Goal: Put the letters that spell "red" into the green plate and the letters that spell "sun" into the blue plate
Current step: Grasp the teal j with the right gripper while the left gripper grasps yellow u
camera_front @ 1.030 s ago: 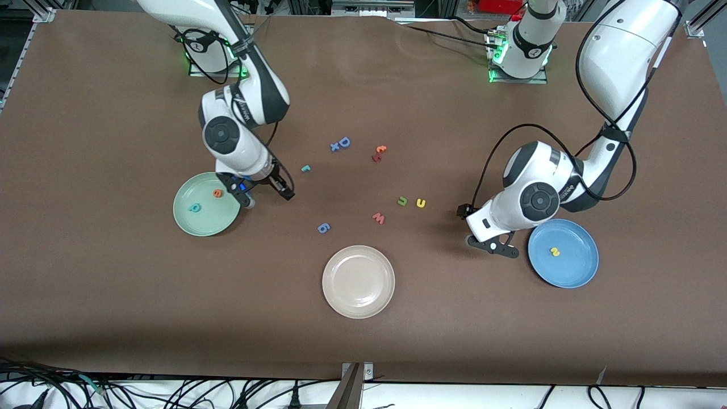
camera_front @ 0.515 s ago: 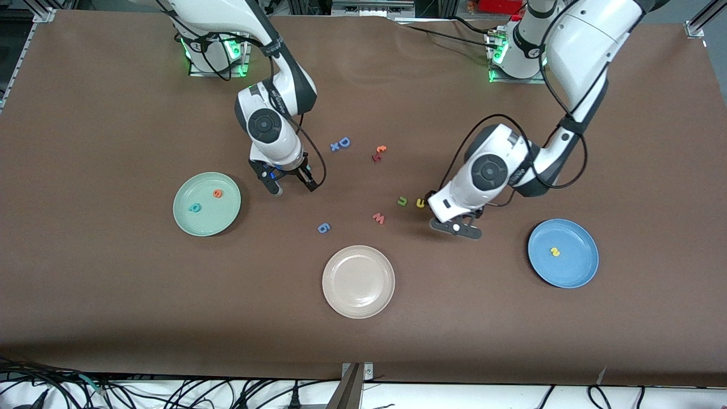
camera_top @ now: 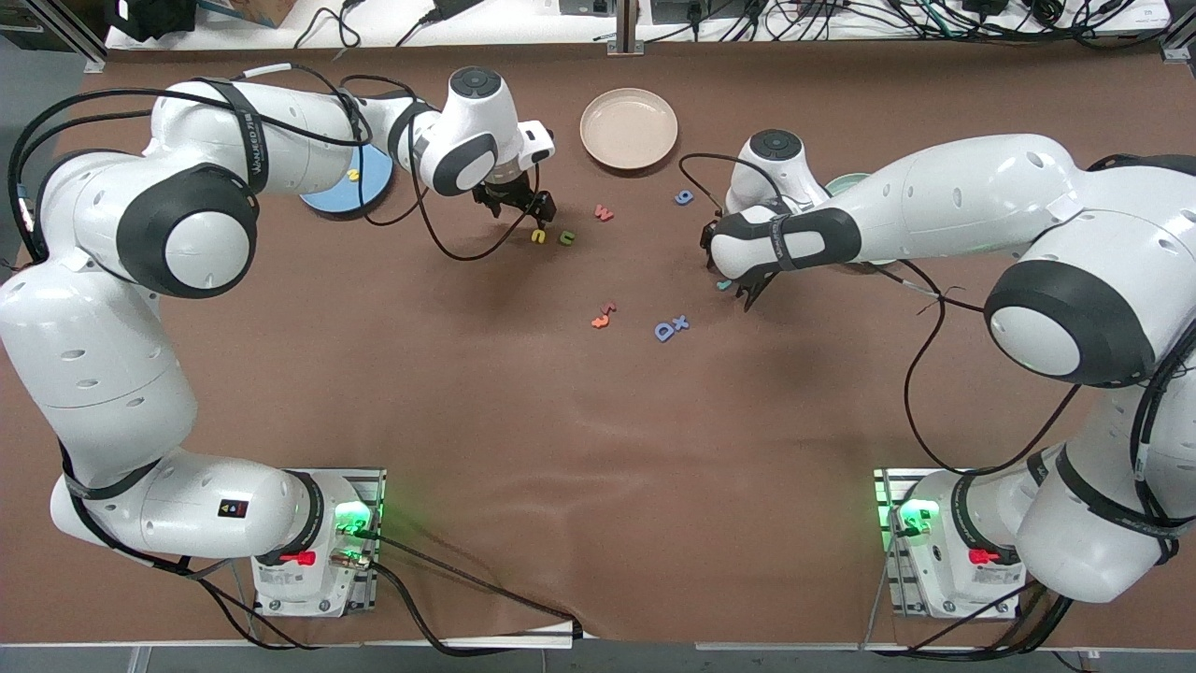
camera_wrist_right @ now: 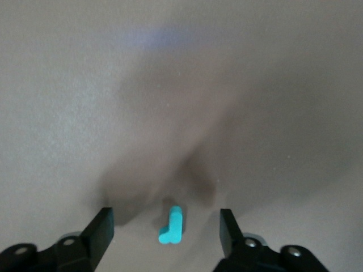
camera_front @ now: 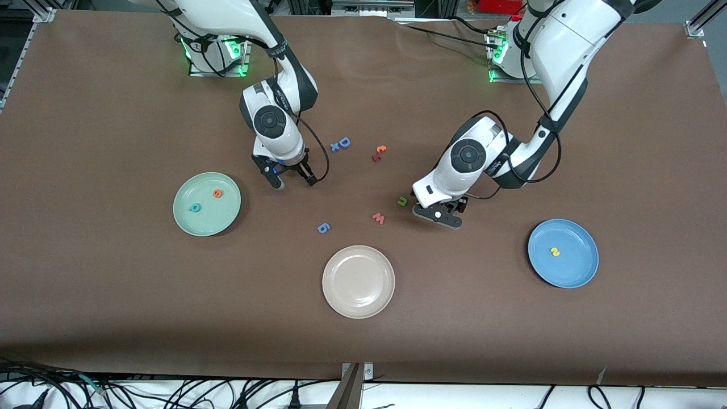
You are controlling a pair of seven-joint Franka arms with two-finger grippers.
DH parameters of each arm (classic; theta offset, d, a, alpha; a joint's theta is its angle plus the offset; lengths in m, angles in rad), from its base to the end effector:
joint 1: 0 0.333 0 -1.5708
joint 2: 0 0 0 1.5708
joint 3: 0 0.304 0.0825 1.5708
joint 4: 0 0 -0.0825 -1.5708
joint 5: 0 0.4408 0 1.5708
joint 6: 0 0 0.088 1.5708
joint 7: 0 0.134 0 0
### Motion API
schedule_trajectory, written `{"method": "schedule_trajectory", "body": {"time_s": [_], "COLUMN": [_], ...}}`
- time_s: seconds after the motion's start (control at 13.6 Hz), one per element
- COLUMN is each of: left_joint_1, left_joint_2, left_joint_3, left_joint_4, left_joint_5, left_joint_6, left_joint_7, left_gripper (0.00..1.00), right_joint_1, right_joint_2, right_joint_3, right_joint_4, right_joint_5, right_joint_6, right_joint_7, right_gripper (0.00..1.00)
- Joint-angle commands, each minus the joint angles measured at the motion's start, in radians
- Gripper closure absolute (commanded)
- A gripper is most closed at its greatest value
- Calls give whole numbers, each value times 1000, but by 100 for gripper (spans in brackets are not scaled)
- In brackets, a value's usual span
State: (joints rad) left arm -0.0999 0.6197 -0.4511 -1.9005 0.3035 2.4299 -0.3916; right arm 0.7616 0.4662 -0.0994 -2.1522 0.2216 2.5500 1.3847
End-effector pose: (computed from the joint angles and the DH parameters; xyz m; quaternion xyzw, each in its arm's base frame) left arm 0.5599 -0.3441 0.1187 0.9867 -0.1597 -0.0178 0.0255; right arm 0.4611 0.3539 0.0886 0.8991 -0.4351 -0.0471 0.0077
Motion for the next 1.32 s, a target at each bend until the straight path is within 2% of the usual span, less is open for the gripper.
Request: {"method": "schedule_trajectory", "body": {"time_s": [0.0,0.44,0.59,0.66,0.88,0.96,1.25], "left_joint_1": [-34,-50,-49,-50,-50,-50,-57], "left_joint_2": [15,52,58,61,66,67,68], "left_joint_3": [6,6,6,6,6,6,6], "left_joint_4": [-3,1,5,6,6,6,6], "left_joint_5": [34,161,163,161,163,163,163], "left_joint_6": [38,60,60,61,74,75,75], "left_joint_7": [-53,-165,-167,-167,-190,-205,-210], "left_gripper": [0,1,6,9,28,42,62], "right_joint_1": [9,9,9,9,9,9,9], "right_joint_2": [-26,-63,-63,-60,-50,-44,-37], "right_joint_3": [15,15,15,15,15,15,15], "right_joint_4": [-32,-81,-81,-81,-81,-81,-81], "right_joint_5": [12,10,10,10,10,9,9], "right_joint_6": [30,32,39,48,68,87,107], "right_joint_7": [33,16,14,16,16,16,14], "right_gripper": [21,27,27,33,39,39,39]}}
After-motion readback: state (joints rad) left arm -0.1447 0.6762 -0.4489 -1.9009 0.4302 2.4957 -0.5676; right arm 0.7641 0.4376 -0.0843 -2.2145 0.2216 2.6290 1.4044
